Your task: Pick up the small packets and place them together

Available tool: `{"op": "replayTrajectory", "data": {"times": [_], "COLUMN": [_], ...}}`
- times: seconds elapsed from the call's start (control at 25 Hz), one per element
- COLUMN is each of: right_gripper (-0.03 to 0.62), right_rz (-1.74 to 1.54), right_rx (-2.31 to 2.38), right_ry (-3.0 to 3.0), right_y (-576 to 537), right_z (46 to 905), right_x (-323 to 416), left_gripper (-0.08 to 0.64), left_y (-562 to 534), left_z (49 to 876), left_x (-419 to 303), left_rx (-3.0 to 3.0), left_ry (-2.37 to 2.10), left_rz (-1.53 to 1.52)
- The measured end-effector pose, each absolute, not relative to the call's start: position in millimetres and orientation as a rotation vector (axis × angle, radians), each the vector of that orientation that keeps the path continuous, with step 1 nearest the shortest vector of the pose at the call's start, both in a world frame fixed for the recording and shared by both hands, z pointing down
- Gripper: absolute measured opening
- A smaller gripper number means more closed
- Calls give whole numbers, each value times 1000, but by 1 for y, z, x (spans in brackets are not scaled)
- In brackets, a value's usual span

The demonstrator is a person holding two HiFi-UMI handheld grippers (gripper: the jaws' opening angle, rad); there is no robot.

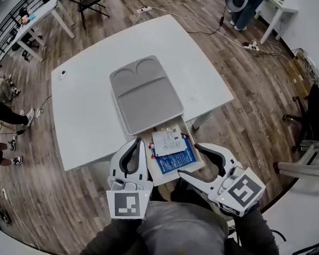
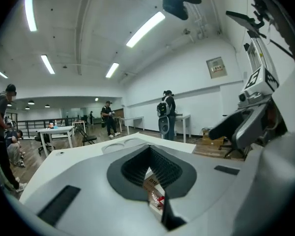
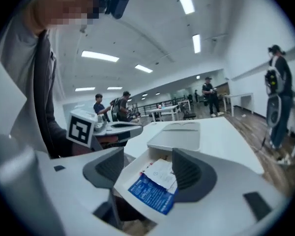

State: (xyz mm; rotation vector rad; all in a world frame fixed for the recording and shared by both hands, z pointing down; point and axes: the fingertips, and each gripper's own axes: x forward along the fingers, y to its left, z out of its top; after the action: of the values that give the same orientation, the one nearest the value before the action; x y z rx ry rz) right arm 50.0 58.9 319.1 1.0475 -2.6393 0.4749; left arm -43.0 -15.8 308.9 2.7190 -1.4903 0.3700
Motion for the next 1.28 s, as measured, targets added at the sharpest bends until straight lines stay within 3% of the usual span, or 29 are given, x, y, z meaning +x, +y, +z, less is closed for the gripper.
{"op": "replayTrajectory", "data": {"times": [0.2, 0.48, 0.92, 1.08, 1.12, 1.2, 1.28], "right_gripper": [313, 313, 310, 234, 201, 39, 13], "right_rz": [220, 218, 128, 83, 53, -10, -20], "right_rx": [779, 435, 317, 324, 336, 374, 390], "right_ry": [-2430, -2191, -1964, -1915, -1896, -1864, -1855], "right_y": [32, 26, 18, 14, 11, 3, 0], "right_z": [344, 401, 442, 446, 446, 447, 447], "right_x": [14, -18, -28, -26, -24, -20, -19], "left_gripper": [0, 0, 0, 0, 0, 0, 0], "left_y": [-13, -39, -51, -56, -58, -61, -61], "left_z": [312, 318, 326, 330, 331, 332, 333], "left_x": [-65, -92, -92, -98, -99, -103, -106], "left_rx": [2653, 2590, 2619, 2608, 2601, 2584, 2573], "left_ry": [-1497, -1540, -1481, -1481, -1486, -1501, -1513], "left_rz": [324, 289, 318, 325, 324, 322, 319]}}
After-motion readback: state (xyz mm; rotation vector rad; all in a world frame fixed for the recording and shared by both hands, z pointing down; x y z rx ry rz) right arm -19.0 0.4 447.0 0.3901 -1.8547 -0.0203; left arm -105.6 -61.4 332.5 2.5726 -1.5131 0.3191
